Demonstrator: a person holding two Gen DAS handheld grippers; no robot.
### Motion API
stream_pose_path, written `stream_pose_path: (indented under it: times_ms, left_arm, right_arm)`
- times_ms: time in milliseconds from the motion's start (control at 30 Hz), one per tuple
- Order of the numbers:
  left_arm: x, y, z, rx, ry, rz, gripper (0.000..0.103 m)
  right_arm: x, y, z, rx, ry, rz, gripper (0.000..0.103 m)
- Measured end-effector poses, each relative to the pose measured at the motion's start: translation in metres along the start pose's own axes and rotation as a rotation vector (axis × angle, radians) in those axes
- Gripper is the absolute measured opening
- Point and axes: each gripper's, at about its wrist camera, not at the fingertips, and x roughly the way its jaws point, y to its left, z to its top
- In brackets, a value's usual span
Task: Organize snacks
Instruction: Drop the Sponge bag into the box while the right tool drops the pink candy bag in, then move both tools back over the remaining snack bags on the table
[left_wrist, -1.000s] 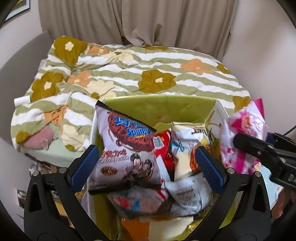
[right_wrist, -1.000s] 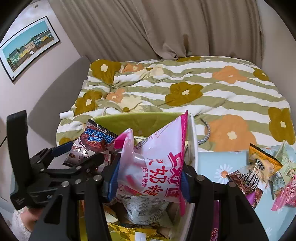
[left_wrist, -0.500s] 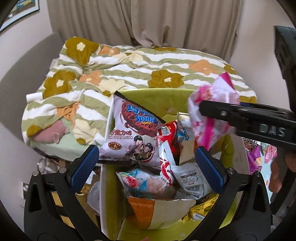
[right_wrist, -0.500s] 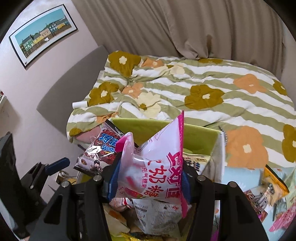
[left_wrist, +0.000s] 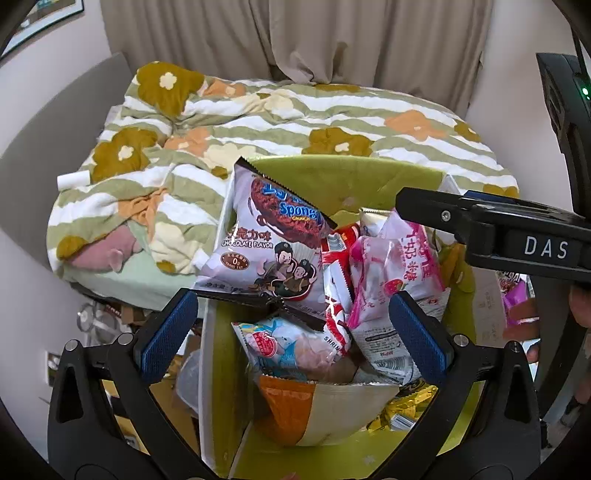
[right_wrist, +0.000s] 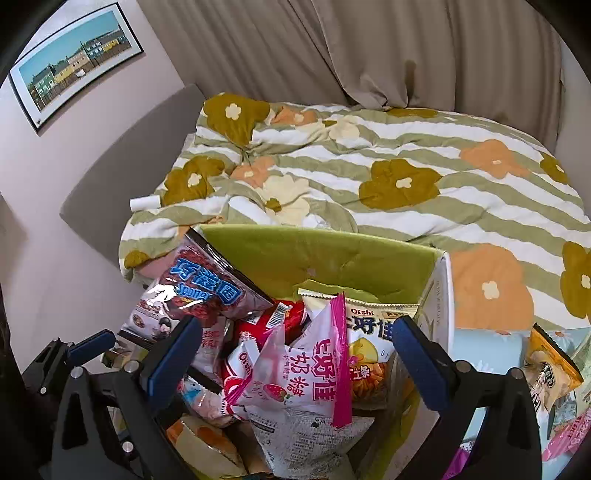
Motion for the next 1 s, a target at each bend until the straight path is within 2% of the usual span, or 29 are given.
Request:
stream_pose_path:
  times_ms: [300, 533, 800, 1000]
  left_arm:
    - [-0.034, -0.012, 0.007, 0.027, -0.061, -0.030, 0.103]
    - [-0.057, -0.042, 0.012, 0.087, -0.109, -0.128, 0.103]
    - [-0.071, -0.098, 0.015, 0.167, -0.138, -0.191, 0.103]
    - [-0.077, -0.157, 0.019, 0.221, -0.158, -0.174, 0.103]
  right_arm:
    - [-0.046, 0.002, -0.006, 0.017, -0.034, 0.010, 0.102]
    - [-0.099, -0.012, -0.020, 0.046, -0.105, -0.072, 0.102]
    - [-0.160, -0.061, -0.044, 0.122, -0.177, -0.173, 0.102]
    - [-0.196, -0.120, -0.058, 0.155, -0.210, -0.234, 0.102]
